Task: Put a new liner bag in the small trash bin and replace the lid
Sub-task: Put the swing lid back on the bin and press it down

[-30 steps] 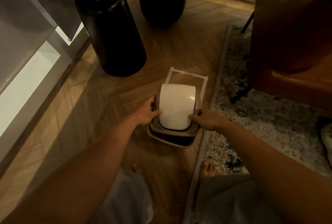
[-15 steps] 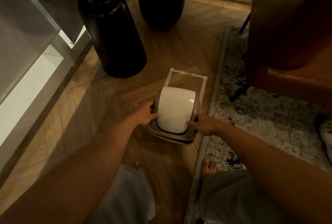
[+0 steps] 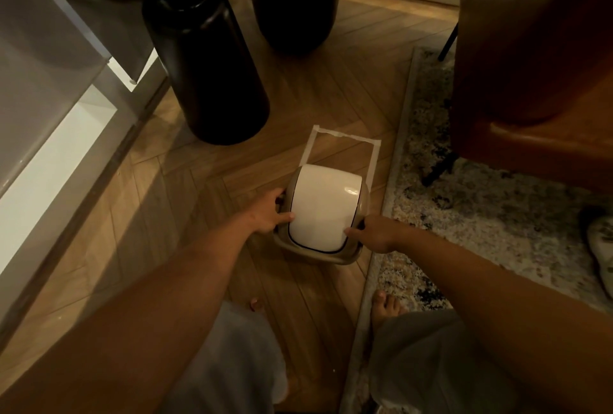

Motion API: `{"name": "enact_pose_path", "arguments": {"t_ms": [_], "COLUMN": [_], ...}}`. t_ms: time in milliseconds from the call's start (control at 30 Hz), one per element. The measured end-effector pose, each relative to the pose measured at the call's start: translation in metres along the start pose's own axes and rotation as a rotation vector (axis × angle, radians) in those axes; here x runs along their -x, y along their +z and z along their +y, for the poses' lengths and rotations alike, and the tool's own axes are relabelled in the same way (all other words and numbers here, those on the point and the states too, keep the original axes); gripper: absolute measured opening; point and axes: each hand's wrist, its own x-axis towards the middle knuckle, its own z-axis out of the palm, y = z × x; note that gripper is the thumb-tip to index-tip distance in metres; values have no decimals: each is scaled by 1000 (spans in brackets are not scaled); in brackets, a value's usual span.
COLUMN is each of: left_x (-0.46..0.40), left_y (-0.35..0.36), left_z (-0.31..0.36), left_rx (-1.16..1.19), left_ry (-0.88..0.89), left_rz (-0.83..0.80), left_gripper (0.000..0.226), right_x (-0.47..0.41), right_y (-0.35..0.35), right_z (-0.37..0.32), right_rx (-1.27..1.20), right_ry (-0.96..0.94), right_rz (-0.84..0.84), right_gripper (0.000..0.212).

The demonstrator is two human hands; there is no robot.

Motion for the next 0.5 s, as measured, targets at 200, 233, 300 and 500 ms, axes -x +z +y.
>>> {"name": "enact_pose_path", "arguments": {"t_ms": [200, 233, 300, 500], "left_x": [-3, -3, -4, -6], "left_y": [2, 3, 3, 4], "left_z": [-7, -7, -9, -9], "left_rx": [68, 84, 138, 184], "left_ry": [-21, -24, -35, -42], "left_rz": [8, 11, 7, 11], "left_gripper": [74, 75, 77, 77], "right_x": [-4, -5, -7, -11], "right_y": [3, 5, 7, 9], "right_z": [0, 0, 1, 1], "right_rx": [13, 1, -23, -99], "right_ry": [-5, -7, -12, -6], "right_rz": [2, 6, 14, 62], "right_gripper": [48, 49, 48, 48]}}
